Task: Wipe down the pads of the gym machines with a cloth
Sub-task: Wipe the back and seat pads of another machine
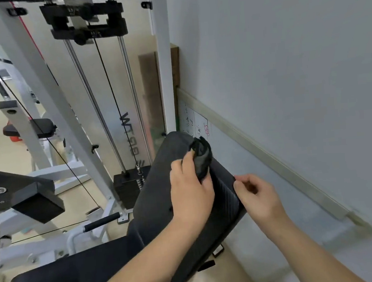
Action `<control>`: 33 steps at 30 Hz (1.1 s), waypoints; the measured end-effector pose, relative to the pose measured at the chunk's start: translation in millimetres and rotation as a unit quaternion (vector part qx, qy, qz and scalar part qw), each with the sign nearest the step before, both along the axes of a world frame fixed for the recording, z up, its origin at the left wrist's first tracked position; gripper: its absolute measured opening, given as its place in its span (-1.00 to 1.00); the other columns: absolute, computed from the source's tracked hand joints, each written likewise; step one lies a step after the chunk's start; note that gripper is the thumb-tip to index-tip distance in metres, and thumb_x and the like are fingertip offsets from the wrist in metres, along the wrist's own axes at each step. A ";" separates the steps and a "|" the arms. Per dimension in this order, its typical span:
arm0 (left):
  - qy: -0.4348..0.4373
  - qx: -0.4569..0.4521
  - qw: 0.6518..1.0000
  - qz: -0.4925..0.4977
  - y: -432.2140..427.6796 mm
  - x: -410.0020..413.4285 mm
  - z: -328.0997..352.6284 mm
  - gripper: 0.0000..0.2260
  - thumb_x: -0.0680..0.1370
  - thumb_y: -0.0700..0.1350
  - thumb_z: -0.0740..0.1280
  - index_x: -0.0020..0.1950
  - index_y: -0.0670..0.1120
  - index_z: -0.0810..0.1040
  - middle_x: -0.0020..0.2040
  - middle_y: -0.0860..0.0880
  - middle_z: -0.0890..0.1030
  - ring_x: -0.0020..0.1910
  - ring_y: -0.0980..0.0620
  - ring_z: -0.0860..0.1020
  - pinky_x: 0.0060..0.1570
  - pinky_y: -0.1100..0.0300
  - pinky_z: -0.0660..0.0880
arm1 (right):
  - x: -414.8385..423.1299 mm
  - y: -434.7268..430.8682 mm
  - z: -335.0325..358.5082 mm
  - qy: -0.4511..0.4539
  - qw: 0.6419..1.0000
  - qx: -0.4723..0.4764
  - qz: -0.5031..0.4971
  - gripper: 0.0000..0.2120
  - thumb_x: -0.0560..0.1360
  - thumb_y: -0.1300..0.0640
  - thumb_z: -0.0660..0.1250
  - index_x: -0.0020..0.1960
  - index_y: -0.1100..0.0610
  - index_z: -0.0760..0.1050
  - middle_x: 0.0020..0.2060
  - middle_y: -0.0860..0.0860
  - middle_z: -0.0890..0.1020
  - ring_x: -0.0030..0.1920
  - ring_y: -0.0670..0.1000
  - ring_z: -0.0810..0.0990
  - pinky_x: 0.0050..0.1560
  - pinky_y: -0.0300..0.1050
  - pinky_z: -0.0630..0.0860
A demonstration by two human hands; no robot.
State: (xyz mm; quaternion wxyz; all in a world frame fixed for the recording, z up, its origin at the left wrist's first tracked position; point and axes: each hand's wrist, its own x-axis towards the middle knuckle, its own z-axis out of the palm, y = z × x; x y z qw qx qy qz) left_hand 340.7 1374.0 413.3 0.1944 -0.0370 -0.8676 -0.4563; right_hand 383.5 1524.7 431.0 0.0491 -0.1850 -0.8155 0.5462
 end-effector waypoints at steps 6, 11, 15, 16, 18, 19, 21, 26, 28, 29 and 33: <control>0.052 -0.076 0.987 -0.130 -28.1 7.2 -16.4 -0.46 0.47 0.01 0.34 0.46 0.03 0.39 0.20 -0.01 0.42 0.14 -0.11 0.52 0.00 -0.04 0.59 | -33.8 -2.2 32.3 -0.077 0.985 0.144 0.061 -0.71 0.53 0.11 0.34 0.23 0.03 0.62 -0.11 -0.08 0.67 -0.06 -0.05 0.64 0.02 -0.10 0.55; -0.057 -0.029 0.998 0.001 -56.8 -107.2 0.3 -0.55 0.62 0.00 0.31 0.50 -0.01 0.36 0.25 -0.14 0.43 0.20 -0.21 0.50 0.19 -0.12 0.51 | -55.6 -25.4 42.0 -0.092 0.969 0.201 0.112 -0.50 0.47 -0.25 0.44 0.25 0.06 0.64 -0.06 -0.16 0.64 0.04 -0.06 0.63 0.15 -0.07 0.54; -0.134 0.039 0.987 0.083 -61.0 -137.1 7.4 -0.60 0.65 0.03 0.25 0.47 -0.02 0.37 0.23 -0.19 0.45 0.17 -0.29 0.53 0.18 -0.11 0.51 | -66.7 -28.6 40.0 -0.124 0.953 0.254 0.111 -0.42 0.32 -0.39 0.37 0.07 0.05 0.68 -0.13 -0.14 0.71 -0.03 -0.04 0.69 0.15 0.05 0.63; -0.129 0.042 0.986 0.094 -55.3 -125.6 5.4 -0.58 0.64 0.01 0.27 0.48 -0.05 0.36 0.22 -0.20 0.45 0.15 -0.30 0.53 0.16 -0.09 0.49 | -67.1 -27.6 39.0 -0.124 0.953 0.256 0.108 -0.38 0.28 -0.42 0.36 0.08 0.04 0.68 -0.09 -0.14 0.73 0.00 -0.04 0.70 0.16 0.06 0.63; -0.082 0.066 0.990 0.090 -39.1 -80.6 -6.3 -0.53 0.63 -0.01 0.32 0.50 -0.11 0.37 0.18 -0.20 0.46 0.14 -0.26 0.52 0.14 -0.08 0.47 | -64.8 -28.4 36.4 -0.120 0.956 0.249 0.096 -0.31 0.28 -0.42 0.37 0.20 0.03 0.65 0.04 -0.13 0.72 0.11 -0.03 0.68 0.22 0.06 0.59; -0.054 0.074 0.994 0.063 -31.8 -50.9 -13.2 -0.51 0.61 -0.01 0.33 0.50 -0.14 0.38 0.17 -0.17 0.47 0.14 -0.21 0.52 0.15 -0.06 0.48 | -63.2 -28.8 34.4 -0.117 0.958 0.246 0.085 -0.31 0.28 -0.42 0.38 0.22 0.03 0.64 0.05 -0.14 0.71 0.13 -0.03 0.67 0.23 0.05 0.59; -0.023 0.069 0.997 -0.019 -27.7 2.7 -31.7 -0.48 0.55 0.01 0.35 0.47 -0.14 0.41 0.13 -0.07 0.45 0.10 -0.08 0.51 0.15 0.02 0.50 | -63.6 -30.2 31.4 -0.113 0.961 0.244 0.069 -0.34 0.29 -0.40 0.38 0.20 0.02 0.64 0.01 -0.15 0.71 0.11 -0.02 0.68 0.23 0.05 0.58; -0.047 0.009 0.998 -0.044 -64.3 -47.4 -43.6 -0.47 0.54 -0.07 0.40 0.49 -0.03 0.37 0.21 -0.08 0.43 0.20 -0.10 0.49 0.24 0.02 0.46 | -65.3 -30.8 31.3 -0.121 0.958 0.249 0.078 -0.65 0.42 -0.30 0.42 -0.14 -0.02 0.57 -0.12 -0.16 0.70 0.00 -0.02 0.68 0.17 0.05 0.61; -0.109 0.025 0.994 0.017 -75.7 -90.4 -31.8 -0.51 0.58 -0.10 0.36 0.50 -0.05 0.37 0.25 -0.16 0.43 0.24 -0.22 0.49 0.30 -0.08 0.45 | -63.7 -31.8 33.2 -0.126 0.958 0.244 0.087 -0.65 0.43 -0.31 0.40 -0.03 -0.04 0.59 -0.10 -0.20 0.68 0.04 -0.03 0.67 0.19 0.05 0.60; -0.149 0.054 0.986 0.050 -79.6 -107.6 -25.3 -0.55 0.60 -0.06 0.32 0.49 -0.04 0.37 0.25 -0.18 0.44 0.22 -0.27 0.51 0.28 -0.12 0.47 | -62.7 -32.4 33.7 -0.125 0.958 0.242 0.086 -0.59 0.43 -0.32 0.39 0.09 -0.04 0.62 -0.07 -0.21 0.67 0.08 -0.03 0.67 0.22 0.06 0.58; -0.219 0.130 0.959 0.122 -63.4 -103.2 -1.7 -0.63 0.64 0.01 0.28 0.41 -0.10 0.41 0.25 -0.24 0.49 0.21 -0.32 0.54 0.23 -0.07 0.48 | -55.9 -32.3 32.0 -0.117 0.966 0.221 0.067 -0.33 0.38 -0.38 0.39 0.36 -0.01 0.57 0.19 -0.15 0.66 0.24 -0.02 0.63 0.31 0.06 0.54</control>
